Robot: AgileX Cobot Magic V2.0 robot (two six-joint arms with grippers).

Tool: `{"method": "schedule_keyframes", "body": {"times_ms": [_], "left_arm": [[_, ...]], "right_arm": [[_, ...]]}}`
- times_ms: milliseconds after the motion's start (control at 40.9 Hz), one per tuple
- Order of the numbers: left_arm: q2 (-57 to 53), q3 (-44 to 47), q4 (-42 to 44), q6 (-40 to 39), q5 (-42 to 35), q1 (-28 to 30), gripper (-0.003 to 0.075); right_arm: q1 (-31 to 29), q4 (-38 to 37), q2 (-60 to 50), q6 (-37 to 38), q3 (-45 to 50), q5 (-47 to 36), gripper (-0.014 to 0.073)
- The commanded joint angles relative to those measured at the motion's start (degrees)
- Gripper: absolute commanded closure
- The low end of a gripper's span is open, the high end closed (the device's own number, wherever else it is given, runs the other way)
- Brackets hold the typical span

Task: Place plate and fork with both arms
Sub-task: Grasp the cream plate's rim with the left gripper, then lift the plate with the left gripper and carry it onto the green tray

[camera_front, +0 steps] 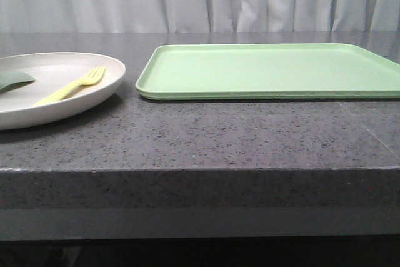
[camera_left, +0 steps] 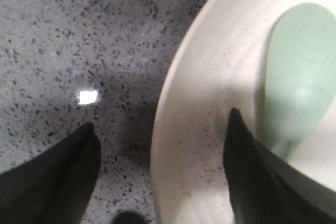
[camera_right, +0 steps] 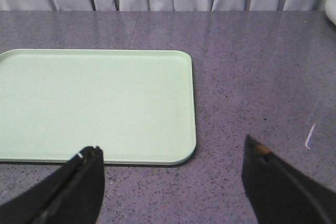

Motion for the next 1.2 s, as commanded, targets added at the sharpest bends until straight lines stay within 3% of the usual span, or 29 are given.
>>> {"method": "schedule_keyframes", "body": {"times_ms": [0, 98, 293, 514, 905, 1174], "left_arm": [[-1.7, -1.6, -0.7, -0.6, -0.9, 0.0, 0.0339], [-1.7, -1.6, -0.8, -0.6, -0.9, 0.0, 0.0442], [-1.7, -1.6, -0.8, -0.6, -0.9, 0.0, 0.0739], [-1.8, -1.6, -2.6, 0.2, -0.9, 0.8, 0.0737], [-4.5, -1.6, -34.6, 15.6, -1.6, 12.3, 0.0739], [-4.6, -3.2, -39.6, 15.9, -2.2, 10.7, 0.0738]], "right_arm": [[-0.2, -0.1, 0.7, -0.7, -2.1, -4.8, 0.0025], [-0.2, -0.1, 0.7, -0.7, -2.1, -4.8, 0.0025], [-0.2, -0.1, 0.7, -0.7, -2.1, -4.8, 0.0025], [-0.2, -0.1, 0.7, -0.7, -2.1, -4.8, 0.0025], [-0.2, -0.1, 0.7, -0.7, -2.1, -4.8, 0.0025], [-0.2, -0.1, 0.7, -0.7, -2.1, -4.8, 0.0025]]}}
